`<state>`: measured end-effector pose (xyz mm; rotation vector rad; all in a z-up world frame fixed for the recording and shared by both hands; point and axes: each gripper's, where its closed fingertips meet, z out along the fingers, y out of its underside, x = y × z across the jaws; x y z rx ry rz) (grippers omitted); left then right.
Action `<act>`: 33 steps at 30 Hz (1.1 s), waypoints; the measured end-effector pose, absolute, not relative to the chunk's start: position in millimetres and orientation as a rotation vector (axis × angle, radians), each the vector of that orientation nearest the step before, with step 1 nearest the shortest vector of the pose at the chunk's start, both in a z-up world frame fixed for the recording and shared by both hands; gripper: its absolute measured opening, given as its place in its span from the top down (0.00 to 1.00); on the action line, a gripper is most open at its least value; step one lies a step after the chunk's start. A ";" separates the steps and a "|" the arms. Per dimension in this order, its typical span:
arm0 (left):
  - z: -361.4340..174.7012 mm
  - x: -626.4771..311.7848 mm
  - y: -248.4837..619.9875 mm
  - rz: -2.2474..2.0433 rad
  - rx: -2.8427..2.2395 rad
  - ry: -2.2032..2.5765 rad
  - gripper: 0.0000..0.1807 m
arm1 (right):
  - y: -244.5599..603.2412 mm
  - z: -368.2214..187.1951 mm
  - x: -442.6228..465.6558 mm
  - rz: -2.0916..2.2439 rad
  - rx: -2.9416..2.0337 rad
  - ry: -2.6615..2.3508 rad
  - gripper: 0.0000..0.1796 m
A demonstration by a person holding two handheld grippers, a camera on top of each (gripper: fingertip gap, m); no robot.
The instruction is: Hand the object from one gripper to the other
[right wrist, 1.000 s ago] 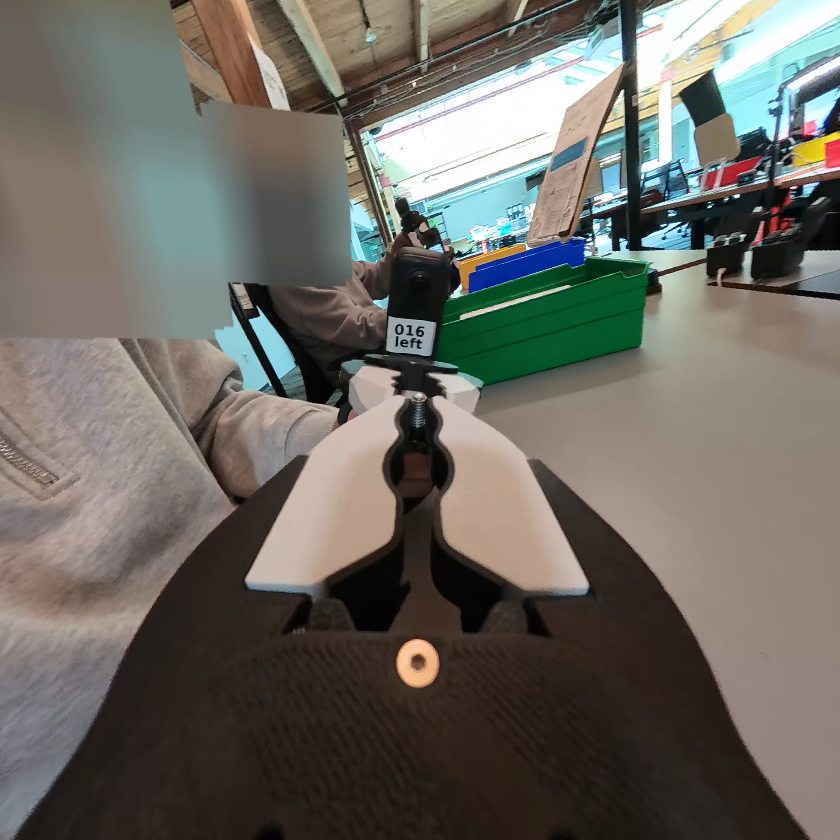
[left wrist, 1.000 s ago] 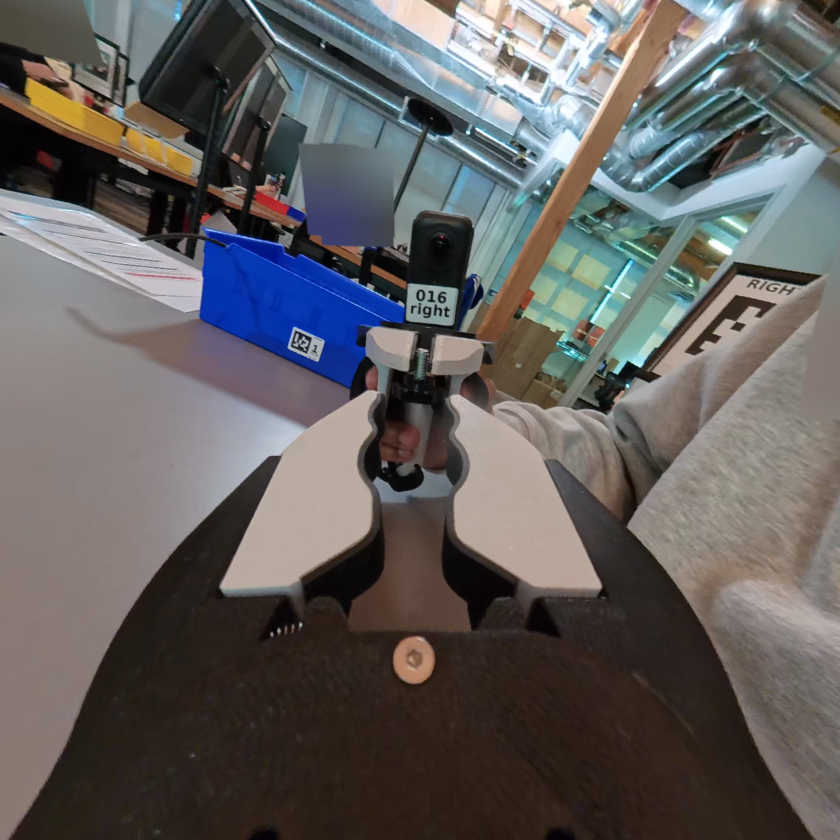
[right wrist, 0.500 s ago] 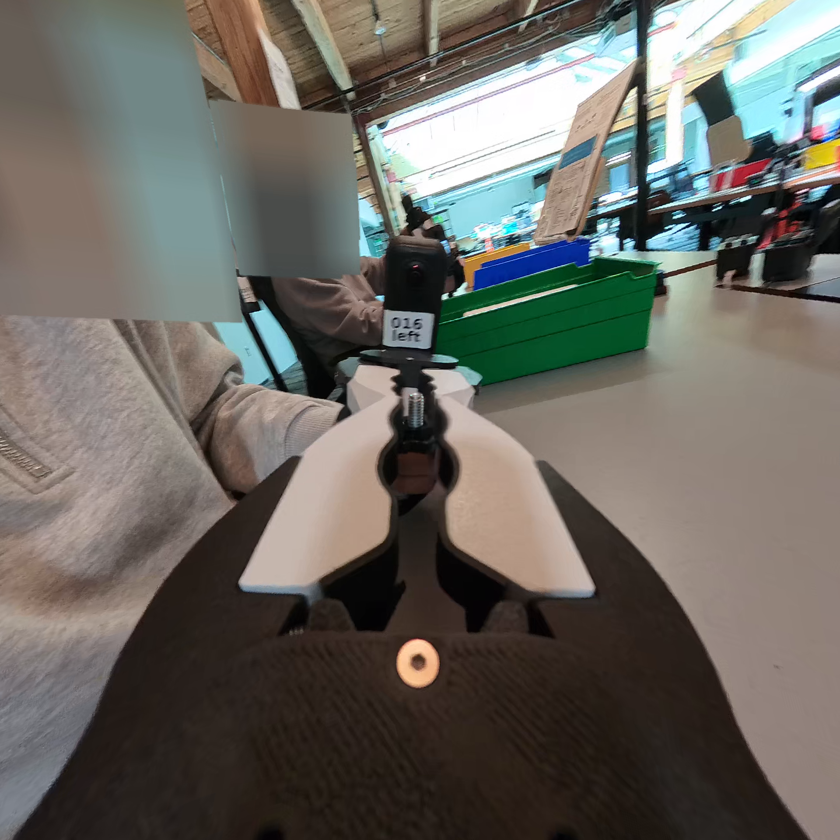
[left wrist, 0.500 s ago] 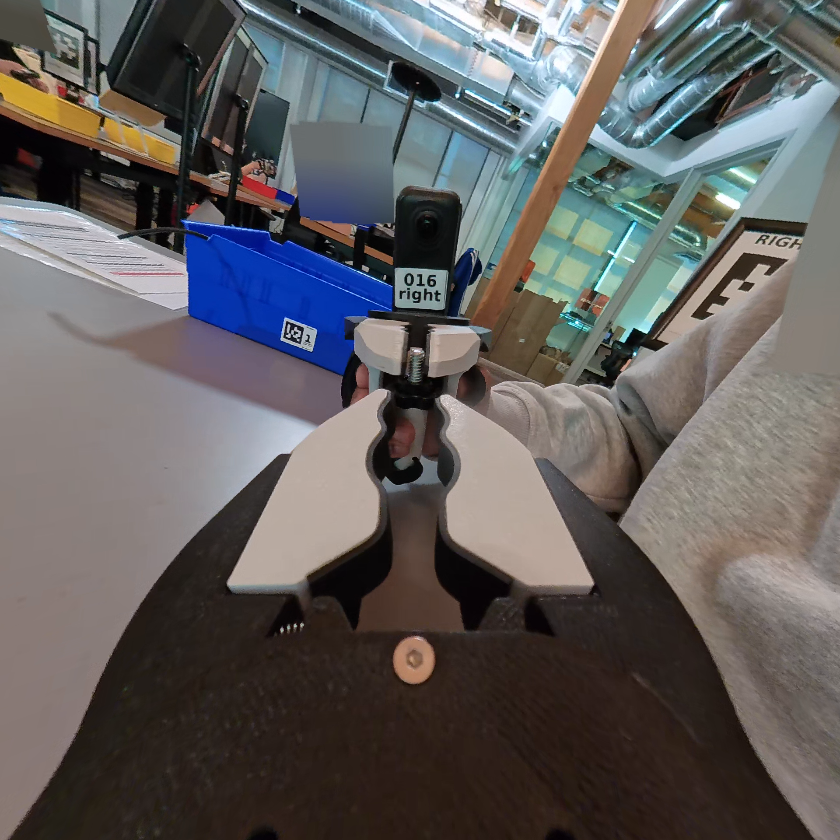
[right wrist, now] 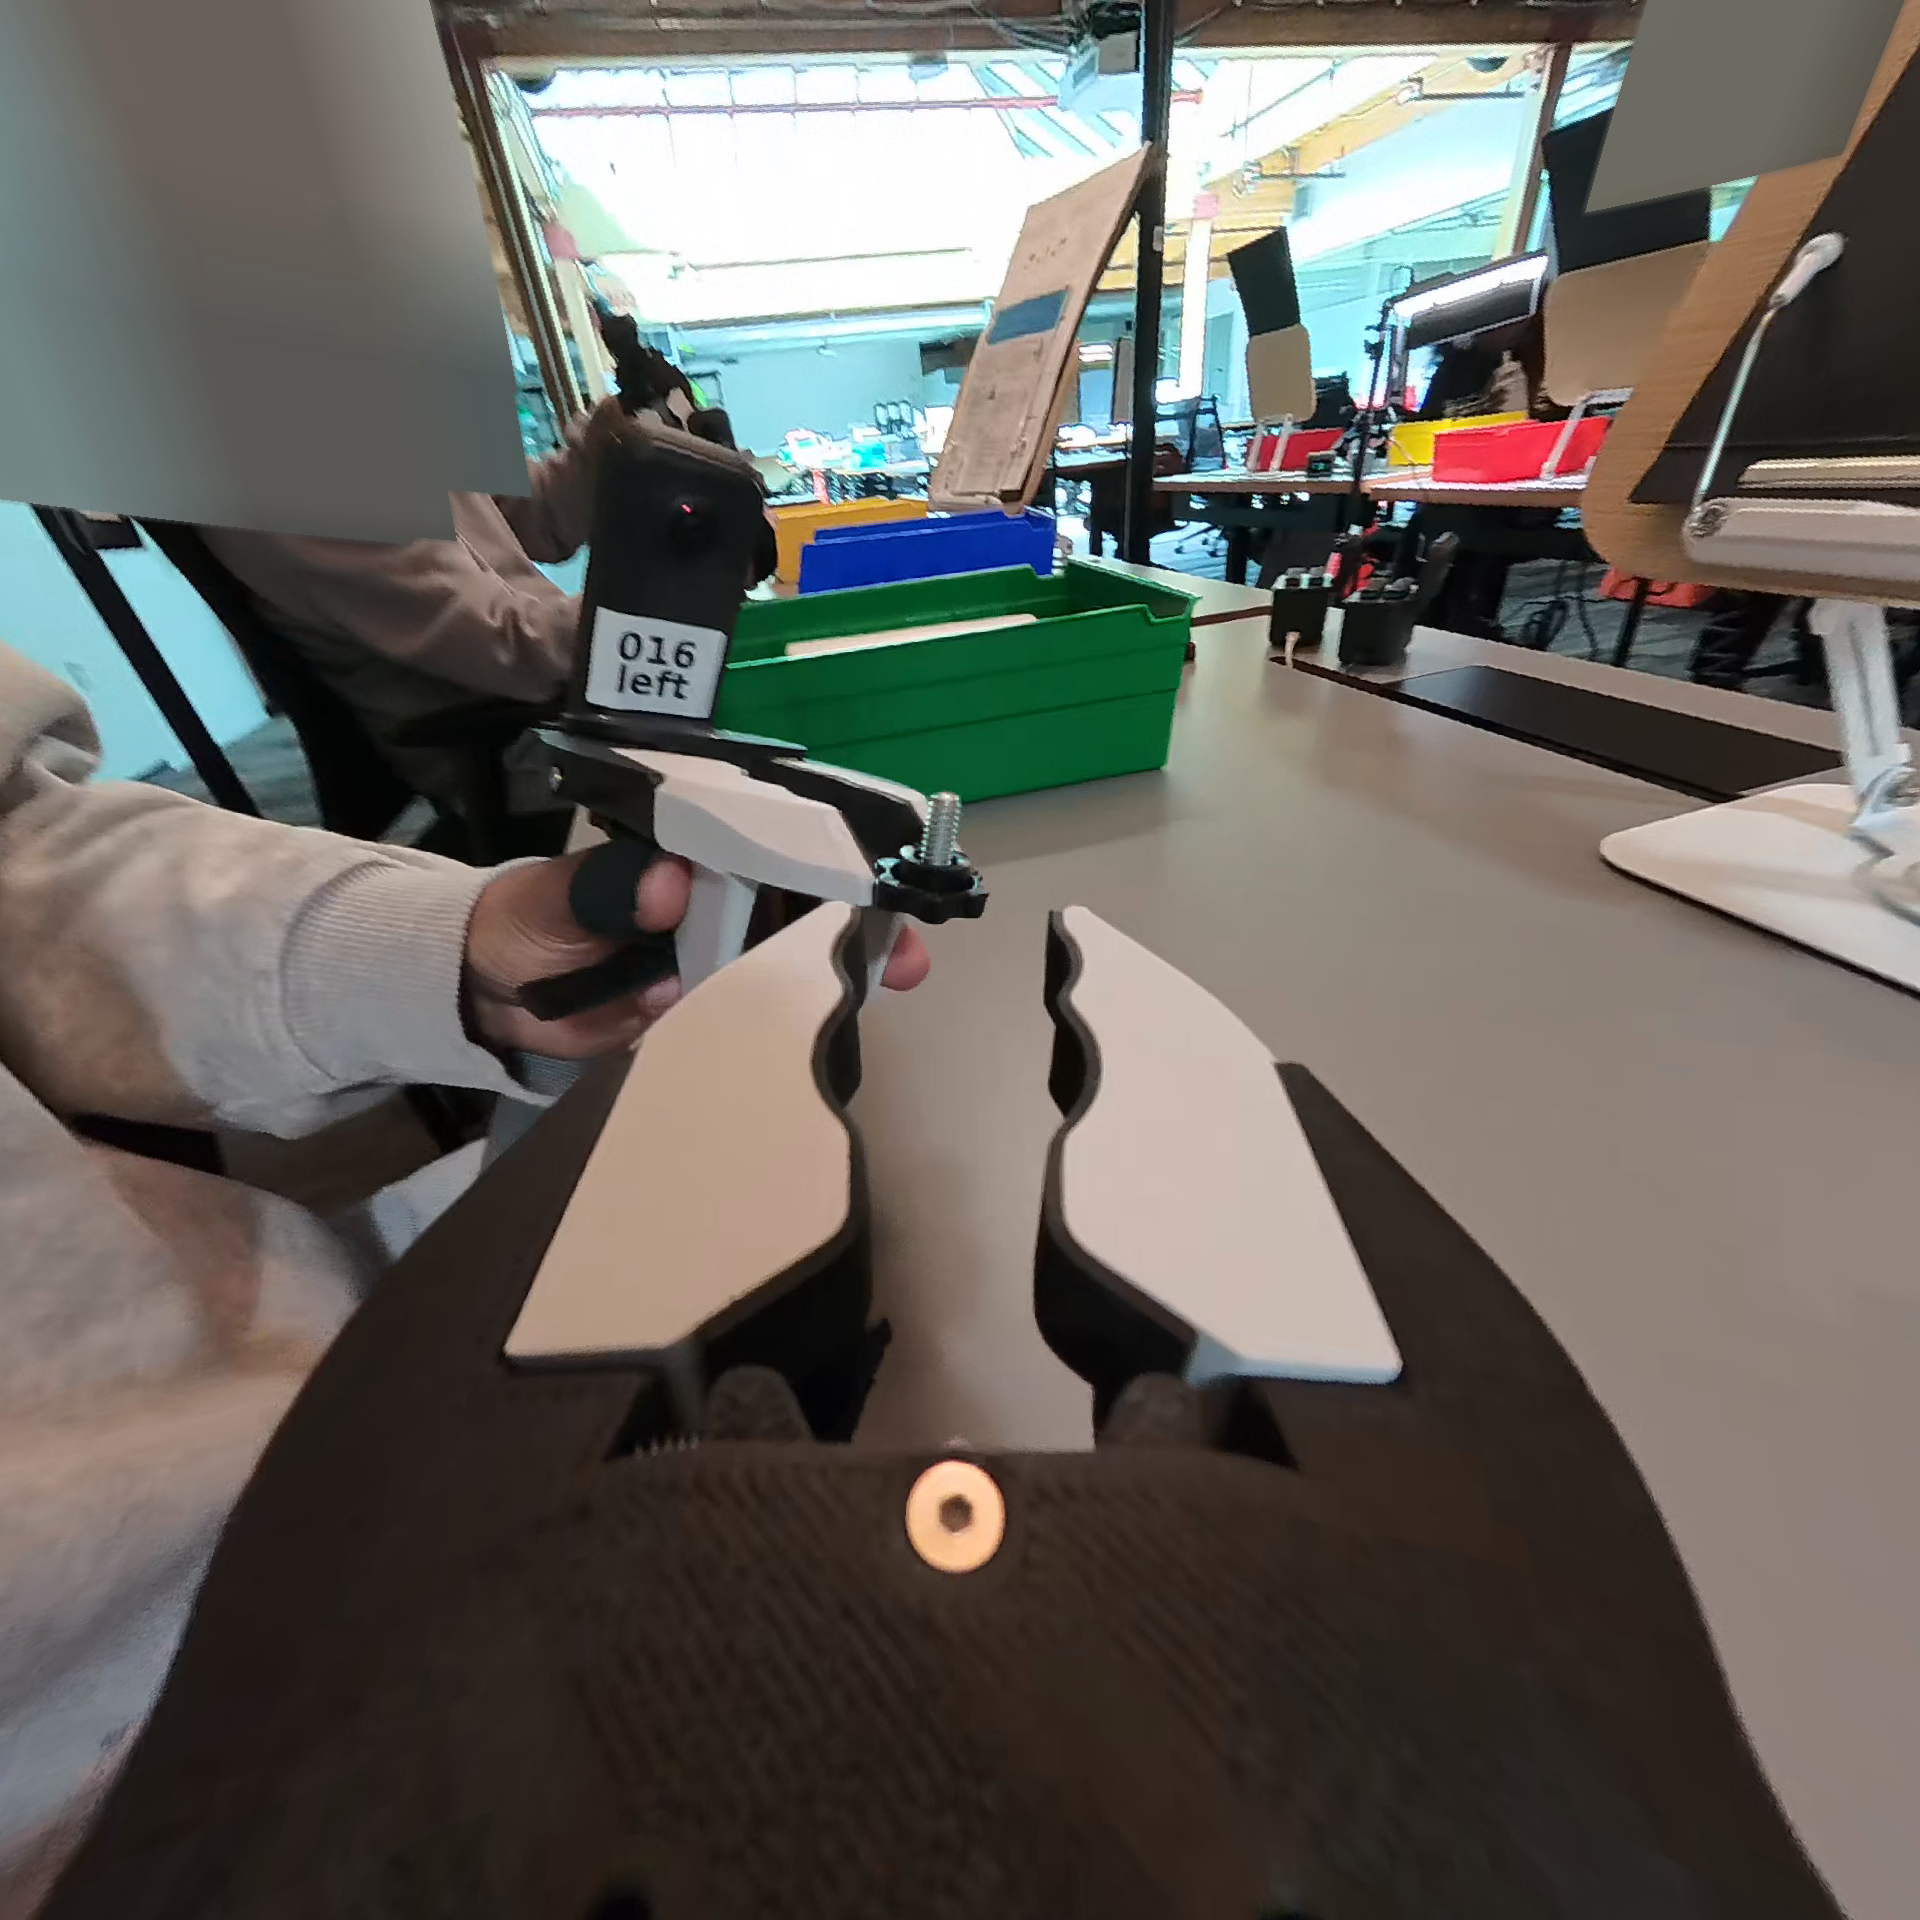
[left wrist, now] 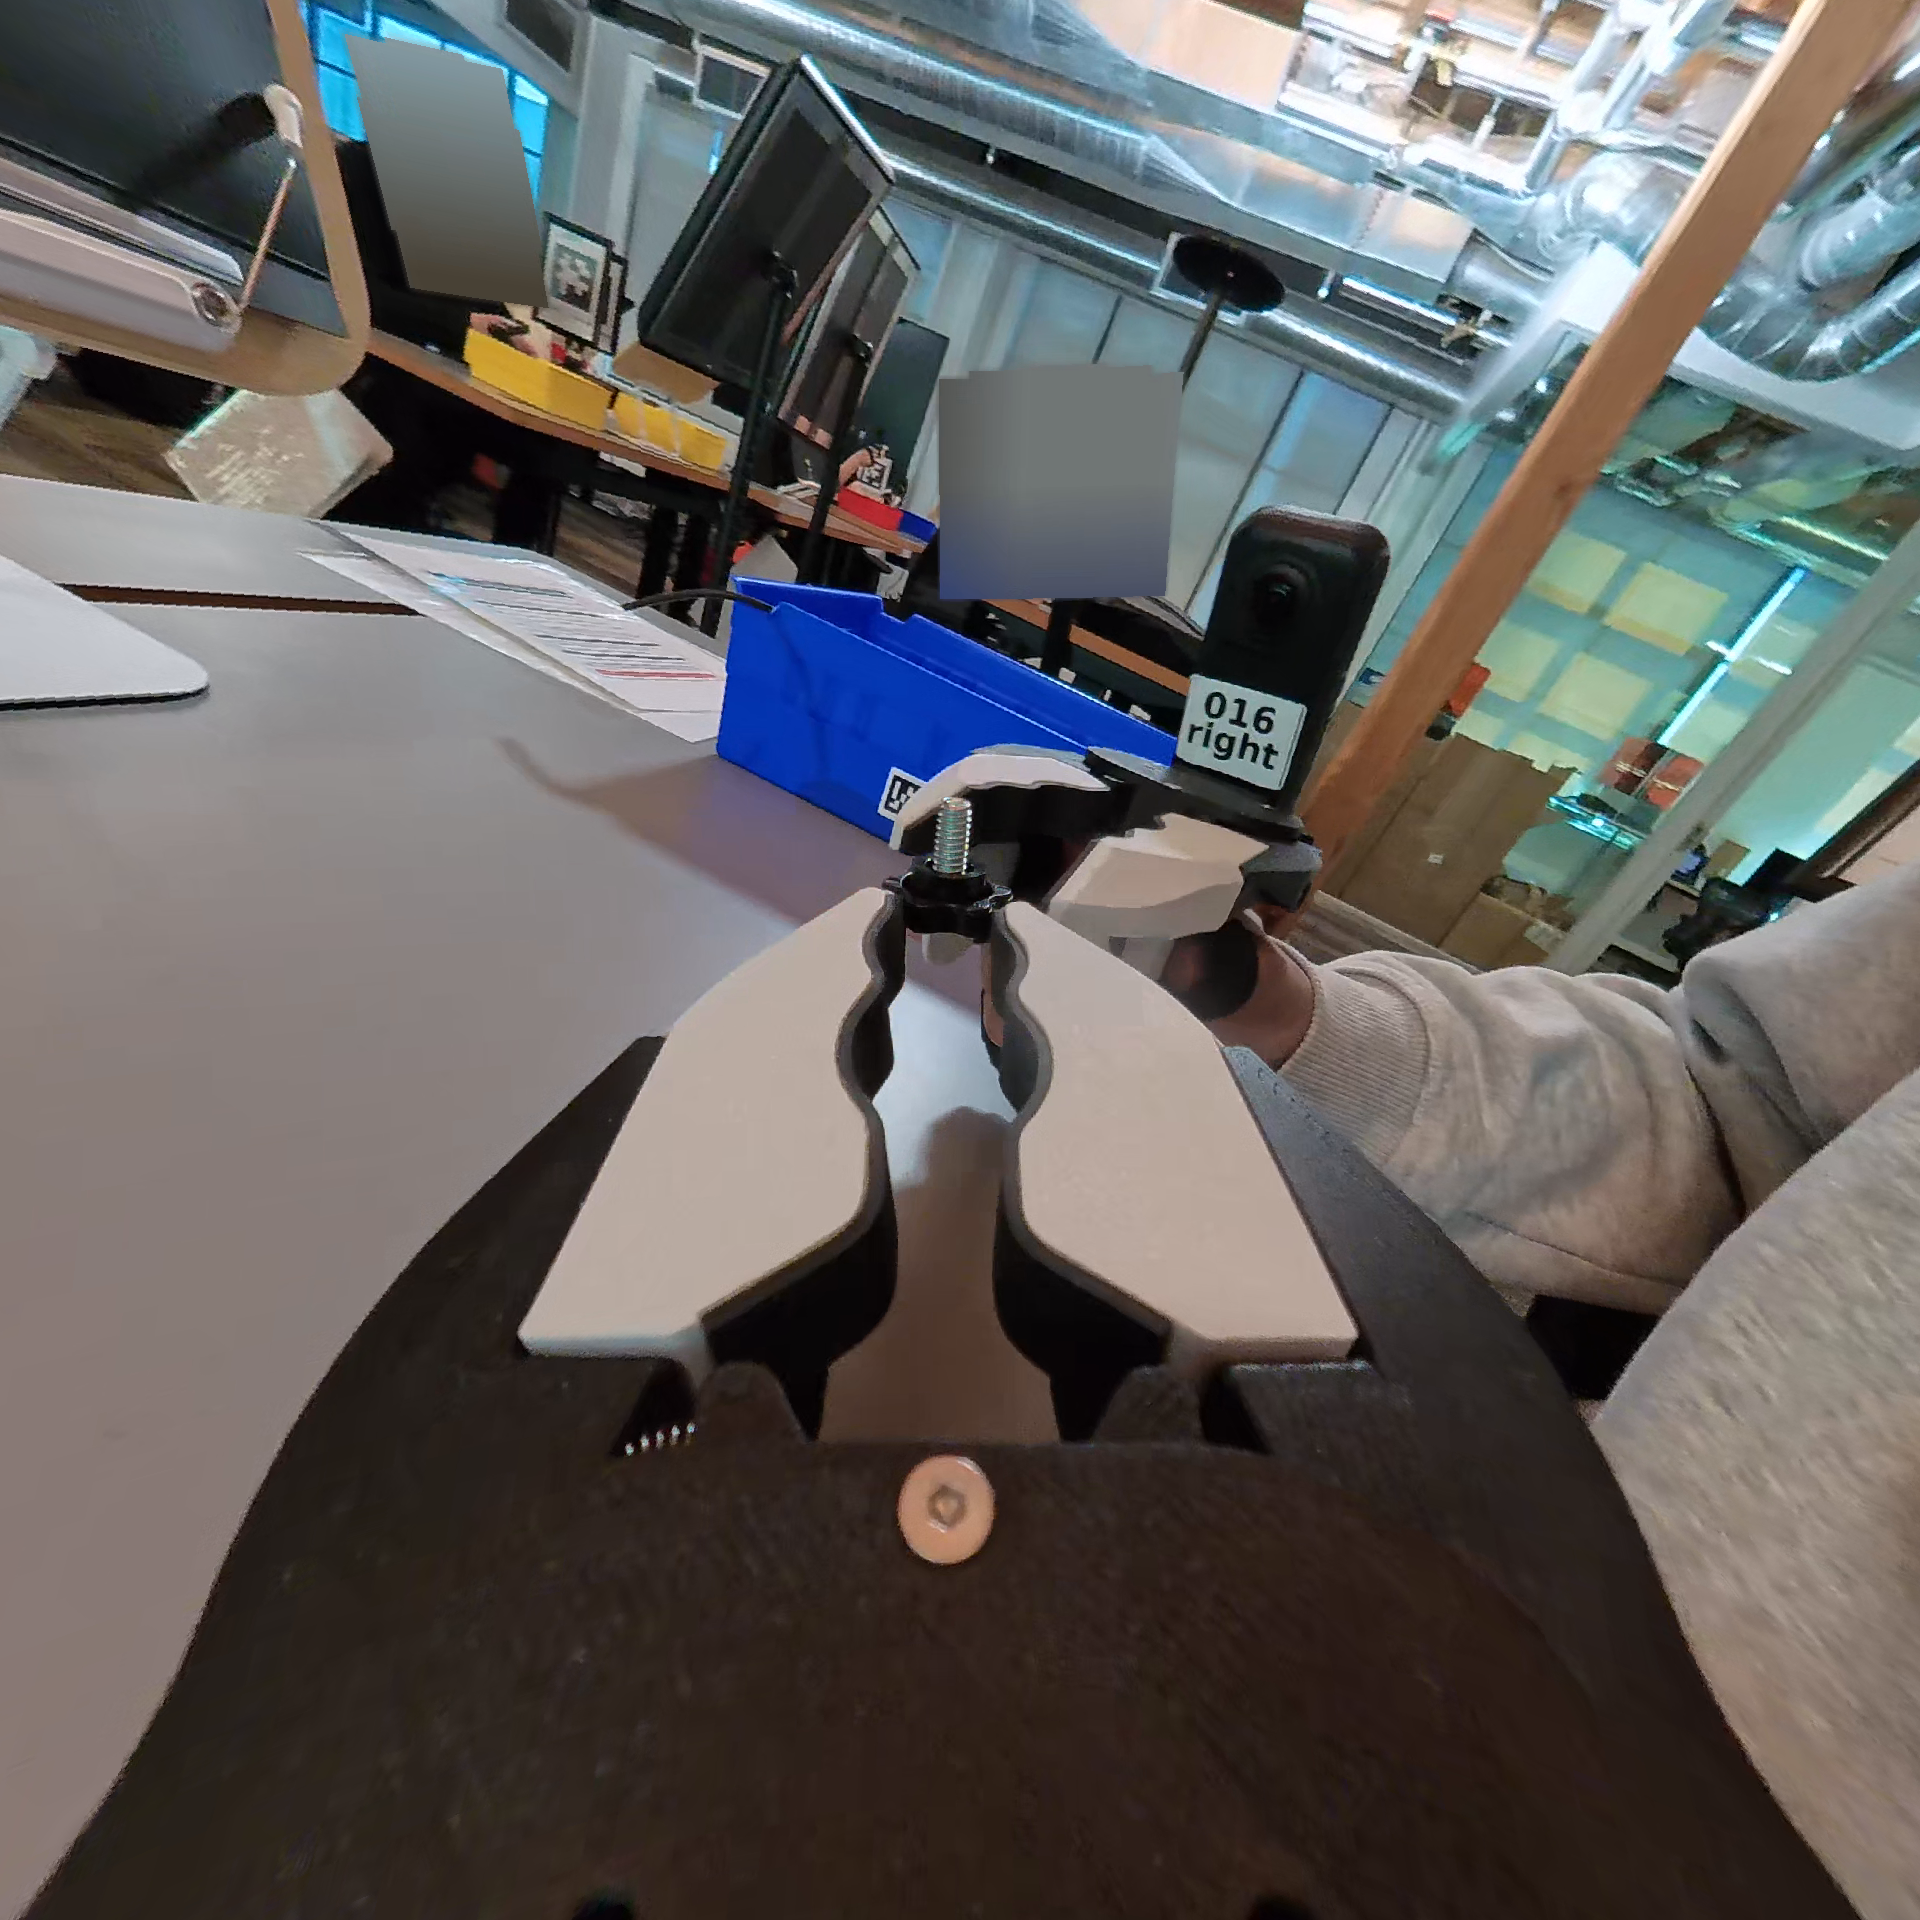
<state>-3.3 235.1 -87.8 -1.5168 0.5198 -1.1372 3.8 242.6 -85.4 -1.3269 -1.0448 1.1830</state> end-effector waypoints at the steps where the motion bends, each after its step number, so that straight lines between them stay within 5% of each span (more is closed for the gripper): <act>1: -87.6 -3.3 235.3 -1.133 -1.515 0.518 0.92 | 242.8 -86.2 3.3 1.170 -1.328 -1.049 0.82; 33: -75.2 9.8 216.3 -1.300 -1.420 0.602 0.90 | 220.4 -73.8 7.4 1.392 -1.234 -1.121 0.88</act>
